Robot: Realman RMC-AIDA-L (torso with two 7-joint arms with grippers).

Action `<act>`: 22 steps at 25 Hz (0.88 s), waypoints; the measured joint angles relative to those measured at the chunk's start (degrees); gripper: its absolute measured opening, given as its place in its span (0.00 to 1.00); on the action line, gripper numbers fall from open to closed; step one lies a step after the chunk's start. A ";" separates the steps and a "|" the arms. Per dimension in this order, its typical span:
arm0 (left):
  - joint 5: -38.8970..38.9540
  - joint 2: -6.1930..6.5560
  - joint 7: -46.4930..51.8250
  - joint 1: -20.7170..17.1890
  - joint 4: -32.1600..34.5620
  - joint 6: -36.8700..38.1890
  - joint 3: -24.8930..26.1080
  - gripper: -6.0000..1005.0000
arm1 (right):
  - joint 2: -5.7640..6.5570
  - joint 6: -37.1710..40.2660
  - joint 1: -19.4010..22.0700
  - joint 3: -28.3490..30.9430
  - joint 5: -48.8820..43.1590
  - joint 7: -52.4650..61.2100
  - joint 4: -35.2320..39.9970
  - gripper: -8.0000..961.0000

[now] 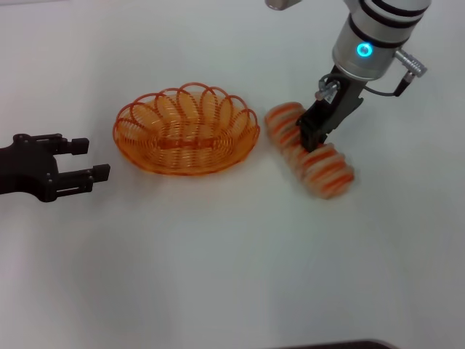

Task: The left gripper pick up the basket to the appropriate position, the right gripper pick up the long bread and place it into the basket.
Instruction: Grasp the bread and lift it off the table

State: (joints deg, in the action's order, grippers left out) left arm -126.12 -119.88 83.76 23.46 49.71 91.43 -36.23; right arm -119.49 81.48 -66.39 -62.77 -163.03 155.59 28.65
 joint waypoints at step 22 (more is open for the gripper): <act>0.05 0.26 1.16 0.45 1.60 2.07 0.06 0.64 | 2.19 3.39 9.90 11.24 0.51 -12.43 21.95 0.16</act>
State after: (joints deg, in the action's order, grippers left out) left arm -126.07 -119.63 84.92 23.91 51.31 93.50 -36.17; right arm -117.31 84.87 -56.49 -51.54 -162.52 143.16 50.60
